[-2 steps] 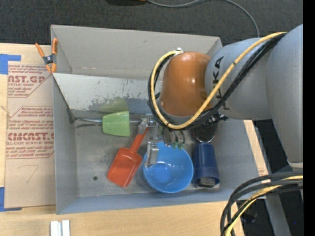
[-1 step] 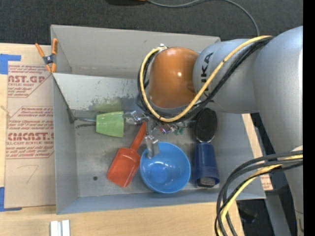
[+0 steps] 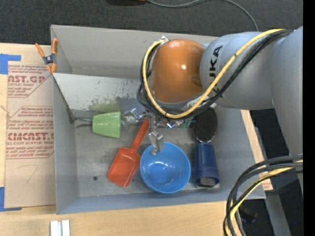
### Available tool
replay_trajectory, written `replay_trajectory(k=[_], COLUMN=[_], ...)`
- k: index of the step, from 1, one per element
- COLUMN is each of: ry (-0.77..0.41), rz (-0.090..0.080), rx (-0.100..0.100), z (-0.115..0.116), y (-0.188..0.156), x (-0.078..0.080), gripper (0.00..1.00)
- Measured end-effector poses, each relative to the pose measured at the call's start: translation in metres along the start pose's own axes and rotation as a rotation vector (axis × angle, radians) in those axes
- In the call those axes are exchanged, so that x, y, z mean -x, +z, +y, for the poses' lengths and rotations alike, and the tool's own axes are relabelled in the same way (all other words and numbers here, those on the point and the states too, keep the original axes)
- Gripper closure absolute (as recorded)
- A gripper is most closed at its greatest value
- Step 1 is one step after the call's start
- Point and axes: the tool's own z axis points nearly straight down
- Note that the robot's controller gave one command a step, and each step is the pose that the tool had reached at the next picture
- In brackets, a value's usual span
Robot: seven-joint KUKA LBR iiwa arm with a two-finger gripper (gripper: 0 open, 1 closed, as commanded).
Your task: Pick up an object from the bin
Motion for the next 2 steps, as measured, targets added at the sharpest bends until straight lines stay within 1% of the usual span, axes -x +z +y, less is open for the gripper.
replay_trajectory(k=[1, 2], ry=[-0.253, -0.469], rz=[0.006, -0.002], rx=[0.005, 0.002], z=[-0.011, 0.013], y=[0.031, 0.070], x=[-0.015, -0.012], gripper=[0.00, 0.00])
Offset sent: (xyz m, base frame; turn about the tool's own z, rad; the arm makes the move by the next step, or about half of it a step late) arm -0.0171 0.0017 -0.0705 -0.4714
